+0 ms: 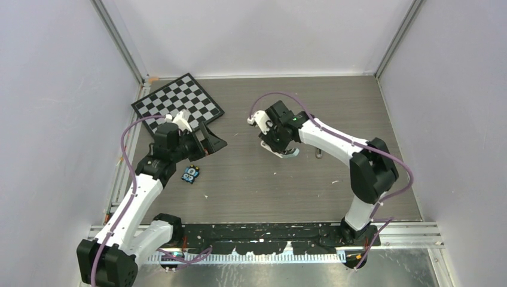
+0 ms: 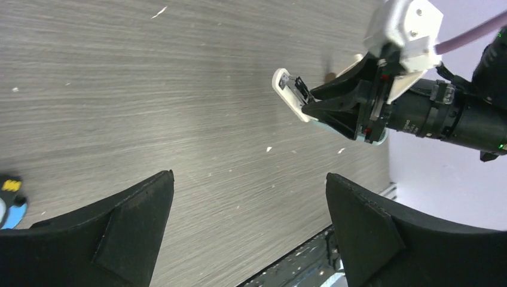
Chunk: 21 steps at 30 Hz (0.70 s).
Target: Load the staples into the stapler
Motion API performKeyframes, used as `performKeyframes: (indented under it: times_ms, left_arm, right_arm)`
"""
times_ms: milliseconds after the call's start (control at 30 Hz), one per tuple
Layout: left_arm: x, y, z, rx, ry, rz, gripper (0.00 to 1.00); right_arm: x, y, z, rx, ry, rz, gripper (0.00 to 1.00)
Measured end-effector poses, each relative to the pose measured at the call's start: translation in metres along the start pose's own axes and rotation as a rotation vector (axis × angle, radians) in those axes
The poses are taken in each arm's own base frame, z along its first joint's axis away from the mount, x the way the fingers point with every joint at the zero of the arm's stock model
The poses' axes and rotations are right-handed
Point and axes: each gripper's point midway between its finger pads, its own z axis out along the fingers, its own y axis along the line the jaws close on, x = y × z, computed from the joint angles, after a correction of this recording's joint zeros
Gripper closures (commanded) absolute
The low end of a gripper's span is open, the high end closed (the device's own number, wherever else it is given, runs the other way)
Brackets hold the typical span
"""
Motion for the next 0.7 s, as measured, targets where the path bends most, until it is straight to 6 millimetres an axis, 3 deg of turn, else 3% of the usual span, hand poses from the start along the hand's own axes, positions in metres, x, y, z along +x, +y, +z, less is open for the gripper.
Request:
performKeyframes:
  times_ms: [200,567,700]
  left_arm:
    - [0.003,0.012,-0.007,-0.098,0.008,0.093,0.00]
    - [-0.001,0.028,-0.019,-0.193,-0.026,0.181,0.00]
    - [-0.001,0.032,-0.020,-0.208,-0.026,0.193,0.00]
  right_arm:
    - [0.048,0.001,0.021,-0.072,0.201,-0.174,0.77]
    - [0.082,-0.001,0.026,-0.154,0.277,-0.433,0.78]
    - [0.083,-0.001,0.028,-0.177,0.277,-0.495,0.74]
